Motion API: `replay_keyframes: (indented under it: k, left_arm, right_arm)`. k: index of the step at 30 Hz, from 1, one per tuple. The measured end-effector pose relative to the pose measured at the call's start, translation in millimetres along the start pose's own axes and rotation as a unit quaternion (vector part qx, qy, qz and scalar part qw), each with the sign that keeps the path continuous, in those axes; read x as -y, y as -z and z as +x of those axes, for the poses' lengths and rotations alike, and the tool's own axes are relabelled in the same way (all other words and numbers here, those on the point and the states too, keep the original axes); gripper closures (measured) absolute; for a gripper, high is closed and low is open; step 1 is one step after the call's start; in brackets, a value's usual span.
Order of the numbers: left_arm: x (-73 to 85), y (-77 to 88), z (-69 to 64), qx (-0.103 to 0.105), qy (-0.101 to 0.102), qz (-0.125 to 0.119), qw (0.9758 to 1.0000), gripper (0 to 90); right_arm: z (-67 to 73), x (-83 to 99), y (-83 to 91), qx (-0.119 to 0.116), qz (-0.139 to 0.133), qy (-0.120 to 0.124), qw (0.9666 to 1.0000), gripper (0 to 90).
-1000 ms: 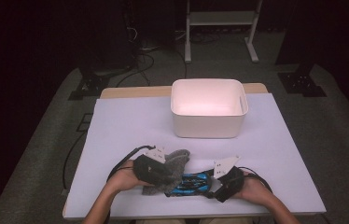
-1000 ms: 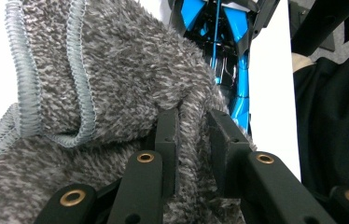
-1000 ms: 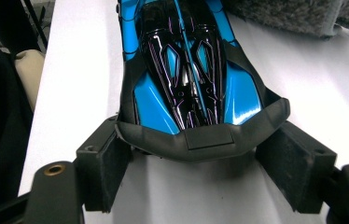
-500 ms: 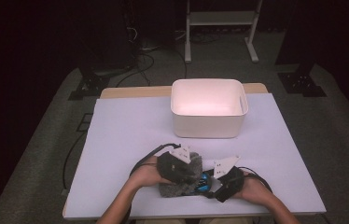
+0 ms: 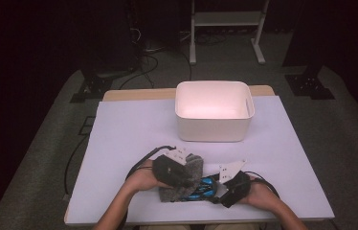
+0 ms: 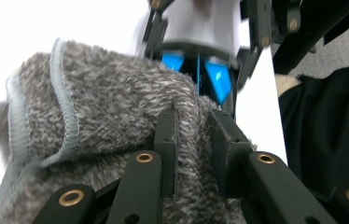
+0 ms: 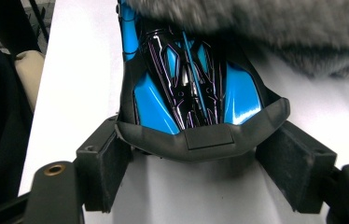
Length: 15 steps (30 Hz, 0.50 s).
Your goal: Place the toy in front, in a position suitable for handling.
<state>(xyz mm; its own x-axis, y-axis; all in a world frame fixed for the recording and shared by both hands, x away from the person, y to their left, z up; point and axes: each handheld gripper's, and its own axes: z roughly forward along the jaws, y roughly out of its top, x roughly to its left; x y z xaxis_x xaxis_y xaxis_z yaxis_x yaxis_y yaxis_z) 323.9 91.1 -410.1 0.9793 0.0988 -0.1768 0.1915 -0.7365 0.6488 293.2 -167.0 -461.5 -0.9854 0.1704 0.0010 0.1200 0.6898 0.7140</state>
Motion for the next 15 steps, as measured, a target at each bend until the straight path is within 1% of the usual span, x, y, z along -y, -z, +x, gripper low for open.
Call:
replay_keyframes:
  k: [2, 3, 6, 9, 10, 11, 12, 14, 15]
  left_arm:
    - [10.6, 6.4, 0.4, -0.006, 0.009, 0.003, 0.9999, 74.1]
    - [10.6, 6.4, 0.4, -0.006, 0.009, 0.003, 0.9999, 74.0]
    - [19.8, 7.9, 0.5, -0.002, 0.019, -0.001, 0.9998, 74.0]
    - [20.2, 6.4, 1.1, 0.001, 0.020, -0.004, 0.9998, 74.0]
    - [19.8, 6.0, 1.4, 0.001, 0.020, -0.003, 0.9998, 74.0]
    - [19.8, 6.0, 1.4, 0.001, 0.020, -0.003, 0.9998, 74.0]
    - [19.1, 5.5, 1.5, 0.002, 0.020, -0.001, 0.9998, 74.0]
    - [18.8, 5.6, 1.7, 0.003, 0.020, 0.001, 0.9998, 74.0]
    - [18.7, 5.4, 1.9, 0.004, 0.020, 0.001, 0.9998, 74.0]
  right_arm:
    - [-0.3, -0.3, 0.0, 0.000, 0.002, 0.001, 1.0000, 25.6]
    - [-0.3, -0.3, 0.0, 0.000, 0.002, 0.001, 1.0000, 25.6]
    - [1.0, -2.7, -0.3, 0.003, 0.010, -0.003, 0.9999, 25.0]
    - [1.0, -3.7, -0.2, 0.005, 0.014, -0.004, 0.9999, 24.5]
    - [1.5, -4.4, -0.1, 0.005, 0.017, -0.008, 0.9998, 22.5]
    - [1.2, -5.3, 0.0, -0.001, 0.019, -0.016, 0.9997, 20.2]
    - [0.0, -6.2, 0.6, -0.004, 0.023, -0.022, 0.9995, 19.8]
    - [0.0, -6.9, 2.0, -0.003, 0.027, -0.027, 0.9993, 19.5]
    - [-0.6, -6.9, 5.7, -0.003, 0.024, -0.033, 0.9992, 19.1]
